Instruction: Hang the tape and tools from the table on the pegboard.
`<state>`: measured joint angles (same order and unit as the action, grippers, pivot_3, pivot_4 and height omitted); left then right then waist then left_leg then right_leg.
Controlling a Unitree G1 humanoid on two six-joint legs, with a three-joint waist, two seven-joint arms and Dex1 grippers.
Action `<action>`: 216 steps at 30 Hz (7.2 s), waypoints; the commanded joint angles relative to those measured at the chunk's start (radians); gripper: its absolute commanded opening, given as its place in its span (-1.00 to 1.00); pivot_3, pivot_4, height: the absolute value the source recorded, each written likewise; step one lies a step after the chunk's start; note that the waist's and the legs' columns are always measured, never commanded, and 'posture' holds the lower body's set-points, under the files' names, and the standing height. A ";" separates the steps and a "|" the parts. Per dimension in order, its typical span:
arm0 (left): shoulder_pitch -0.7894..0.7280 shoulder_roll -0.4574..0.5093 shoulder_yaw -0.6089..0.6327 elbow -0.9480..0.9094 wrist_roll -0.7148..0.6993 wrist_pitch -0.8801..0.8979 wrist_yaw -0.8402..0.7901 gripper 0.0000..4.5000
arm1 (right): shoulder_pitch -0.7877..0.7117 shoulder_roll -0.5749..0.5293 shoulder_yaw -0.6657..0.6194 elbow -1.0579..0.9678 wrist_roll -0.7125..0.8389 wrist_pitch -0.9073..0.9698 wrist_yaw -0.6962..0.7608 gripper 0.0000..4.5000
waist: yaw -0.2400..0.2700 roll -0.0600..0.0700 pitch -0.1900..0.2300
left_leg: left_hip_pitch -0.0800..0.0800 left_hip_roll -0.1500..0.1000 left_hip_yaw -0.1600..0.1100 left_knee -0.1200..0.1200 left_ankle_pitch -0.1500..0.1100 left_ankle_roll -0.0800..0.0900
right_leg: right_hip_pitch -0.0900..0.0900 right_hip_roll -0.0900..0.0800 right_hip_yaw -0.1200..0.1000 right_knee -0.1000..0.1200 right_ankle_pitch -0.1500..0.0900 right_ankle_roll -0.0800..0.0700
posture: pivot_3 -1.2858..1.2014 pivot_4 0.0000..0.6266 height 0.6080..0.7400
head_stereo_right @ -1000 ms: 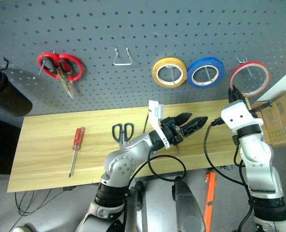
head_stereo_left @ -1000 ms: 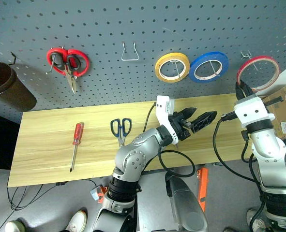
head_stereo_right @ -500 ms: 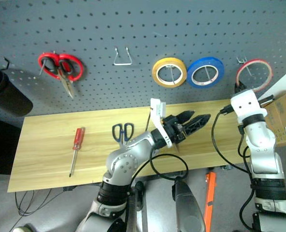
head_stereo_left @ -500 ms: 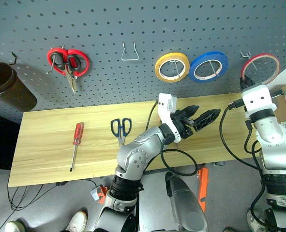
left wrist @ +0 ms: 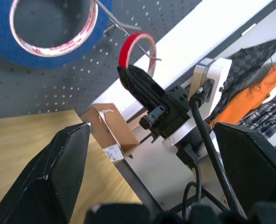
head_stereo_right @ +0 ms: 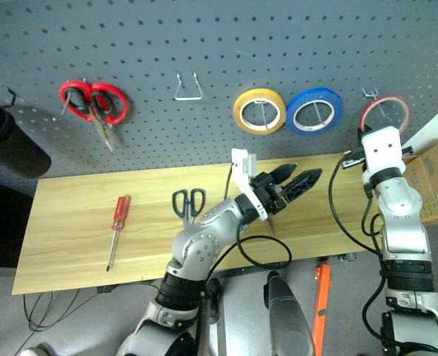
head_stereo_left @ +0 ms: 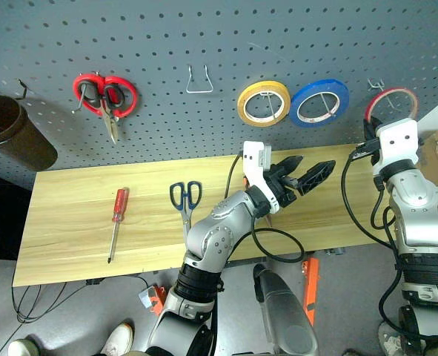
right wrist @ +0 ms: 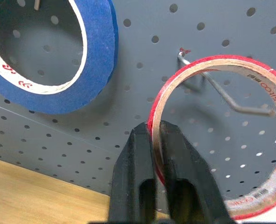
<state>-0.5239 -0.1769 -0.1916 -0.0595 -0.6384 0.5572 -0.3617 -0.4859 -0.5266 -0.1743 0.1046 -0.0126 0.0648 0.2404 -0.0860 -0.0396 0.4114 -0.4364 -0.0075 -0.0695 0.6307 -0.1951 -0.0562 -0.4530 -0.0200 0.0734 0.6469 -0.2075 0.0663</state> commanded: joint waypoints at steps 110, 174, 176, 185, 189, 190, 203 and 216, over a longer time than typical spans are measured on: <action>0.831 0.251 -0.015 -0.754 0.262 0.073 0.351 1.00 | -0.244 0.629 0.189 0.002 0.023 1.277 -0.290 -0.24 | 0.030 0.003 0.001 | -0.018 0.010 0.001 -0.002 0.000 0.002 | -0.021 0.001 -0.002 -0.001 0.000 -0.001 | 0.06 0.43 1.00; 0.581 0.675 0.142 -0.988 -0.501 -0.218 0.815 1.00 | -0.425 0.475 0.155 -0.486 0.307 0.514 -0.046 -0.24 | 0.045 0.002 0.002 | -0.019 0.004 -0.002 -0.001 0.001 0.001 | -0.021 0.000 -0.004 0.000 0.005 -0.006 | 0.08 0.33 1.00; 0.593 0.722 0.147 -0.988 -0.517 -0.257 0.820 1.00 | -0.439 0.481 0.160 -0.456 0.299 0.472 -0.048 -0.24 | 0.048 0.002 0.002 | -0.019 0.004 -0.002 -0.001 0.001 0.001 | -0.021 0.000 -0.004 0.000 0.005 -0.006 | 0.08 0.32 1.00; 0.643 0.882 0.151 -0.988 -0.569 -0.375 0.829 1.00 | -0.488 0.566 0.238 -0.365 0.235 0.284 -0.063 -0.24 | 0.055 0.002 0.002 | -0.019 0.009 -0.002 -0.002 0.001 0.001 | -0.022 -0.001 -0.004 0.000 0.005 -0.007 | 0.10 0.32 1.00; 0.660 0.909 0.129 -0.988 -0.561 -0.405 0.831 1.00 | -0.511 0.595 0.251 -0.313 0.196 0.198 -0.082 -0.24 | 0.058 0.002 0.002 | -0.019 0.009 -0.002 -0.002 0.001 0.001 | -0.022 -0.001 -0.004 -0.001 0.004 -0.007 | 0.10 0.33 1.00; 0.665 0.916 0.128 -0.988 -0.559 -0.411 0.830 1.00 | -0.517 0.601 0.255 -0.301 0.185 0.178 -0.087 -0.24 | 0.058 0.002 0.002 | -0.019 0.009 -0.002 -0.002 0.001 0.001 | -0.022 -0.001 -0.004 -0.001 0.004 -0.007 | 0.10 0.33 1.00; 0.643 0.866 0.104 -0.988 -0.494 -0.373 0.859 1.00 | -0.488 0.630 0.281 0.007 0.066 -0.179 -0.096 -0.24 | 0.062 0.002 0.002 | -0.019 0.009 -0.001 -0.002 0.001 0.001 | -0.022 0.000 -0.004 -0.001 0.005 -0.008 | 0.11 0.34 1.00; 0.624 0.803 0.076 -0.988 -0.454 -0.333 0.871 1.00 | -0.430 0.645 0.313 0.096 0.014 -0.268 -0.097 -0.24 | 0.065 0.002 0.002 | -0.019 0.010 -0.002 -0.002 0.001 0.001 | -0.022 0.000 -0.004 0.001 0.005 -0.008 | 0.12 0.36 1.00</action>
<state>0.0989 0.6320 -0.1137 -1.0016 -1.1055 0.2212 0.5125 -0.9136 0.1030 0.1235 0.2380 0.0097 -0.1816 0.1470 -0.0214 -0.0373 0.4135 -0.4554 0.0020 -0.0714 0.6290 -0.1943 -0.0554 -0.4753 -0.0201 0.0691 0.6477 -0.2024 0.0580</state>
